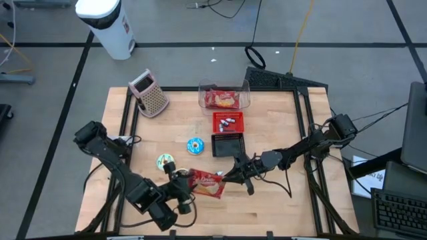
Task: Pick & Place Food Item
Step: Put the popcorn pack into the transparent bin
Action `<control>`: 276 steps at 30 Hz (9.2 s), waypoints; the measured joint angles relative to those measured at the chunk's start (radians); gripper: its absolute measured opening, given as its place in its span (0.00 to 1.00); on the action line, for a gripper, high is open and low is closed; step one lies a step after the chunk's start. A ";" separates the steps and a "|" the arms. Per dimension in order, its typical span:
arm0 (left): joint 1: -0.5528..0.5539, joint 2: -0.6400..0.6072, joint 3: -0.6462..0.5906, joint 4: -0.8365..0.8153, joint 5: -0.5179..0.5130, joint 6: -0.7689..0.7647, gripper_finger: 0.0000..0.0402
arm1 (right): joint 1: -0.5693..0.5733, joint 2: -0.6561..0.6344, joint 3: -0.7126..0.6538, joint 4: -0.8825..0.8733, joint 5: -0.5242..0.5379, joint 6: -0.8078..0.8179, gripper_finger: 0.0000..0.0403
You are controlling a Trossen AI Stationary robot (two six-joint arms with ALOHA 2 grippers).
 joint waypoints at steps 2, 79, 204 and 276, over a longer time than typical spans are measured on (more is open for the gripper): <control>0.004 0.000 0.000 0.009 0.034 -0.013 0.52 | 0.000 0.000 0.000 0.000 0.000 0.000 0.00; 0.326 -1.562 -1.341 0.949 0.782 0.615 0.77 | 0.223 -0.500 -0.043 -0.842 0.433 -0.349 0.01; 0.327 -1.561 -1.340 0.916 0.772 0.612 0.77 | -1.104 -0.144 0.131 -0.831 -0.357 -0.977 0.12; 0.327 -1.561 -1.340 0.916 0.772 0.612 0.77 | -0.935 0.168 0.524 -1.087 0.095 -0.958 0.00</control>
